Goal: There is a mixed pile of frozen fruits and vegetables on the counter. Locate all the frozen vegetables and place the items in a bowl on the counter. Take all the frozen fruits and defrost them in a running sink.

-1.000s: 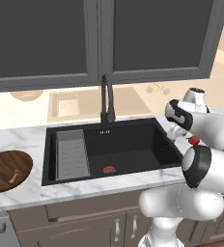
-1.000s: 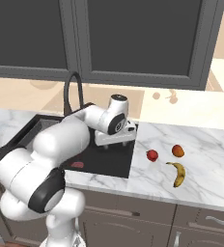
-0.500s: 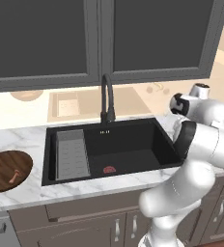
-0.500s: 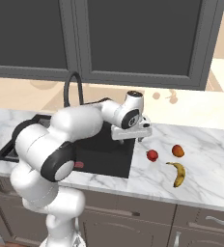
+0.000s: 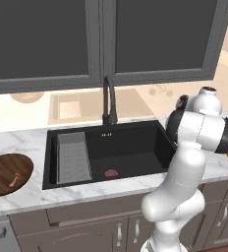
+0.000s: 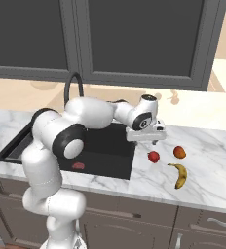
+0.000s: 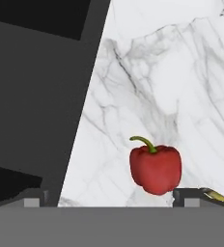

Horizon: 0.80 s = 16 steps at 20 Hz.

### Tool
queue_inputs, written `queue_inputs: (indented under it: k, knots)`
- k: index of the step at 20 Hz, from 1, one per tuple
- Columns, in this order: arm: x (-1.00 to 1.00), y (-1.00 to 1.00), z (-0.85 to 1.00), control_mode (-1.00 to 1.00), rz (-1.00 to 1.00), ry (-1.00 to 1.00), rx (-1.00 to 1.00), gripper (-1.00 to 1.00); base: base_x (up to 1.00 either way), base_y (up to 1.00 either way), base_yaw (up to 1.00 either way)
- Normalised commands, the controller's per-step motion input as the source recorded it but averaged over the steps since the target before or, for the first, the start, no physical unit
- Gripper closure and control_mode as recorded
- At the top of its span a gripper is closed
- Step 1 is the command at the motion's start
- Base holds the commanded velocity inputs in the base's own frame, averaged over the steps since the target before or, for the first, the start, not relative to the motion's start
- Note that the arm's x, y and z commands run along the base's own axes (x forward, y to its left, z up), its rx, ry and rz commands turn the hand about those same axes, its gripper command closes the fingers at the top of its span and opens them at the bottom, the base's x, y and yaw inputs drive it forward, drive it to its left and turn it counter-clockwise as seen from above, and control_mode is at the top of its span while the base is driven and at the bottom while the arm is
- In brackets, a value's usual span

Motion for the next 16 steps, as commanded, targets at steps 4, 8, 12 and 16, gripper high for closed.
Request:
queue_inputs:
  k: [4,8,12,16]
  knots:
    - [0.2,-0.38,-0.45,-1.0,-0.02,0.0,-0.02,-1.0,0.0,0.0,0.0]
    - [0.13,-0.36,-0.39,-1.0,0.0,0.0,-0.03,-1.0,0.0,0.0,0.0]
    - [0.0,-0.13,-0.17,-1.0,0.0,0.0,0.0,-1.0,0.0,0.0,0.0]
    - [0.02,-0.04,-0.11,-1.0,0.0,0.0,0.0,-1.0,0.0,0.0,0.0]
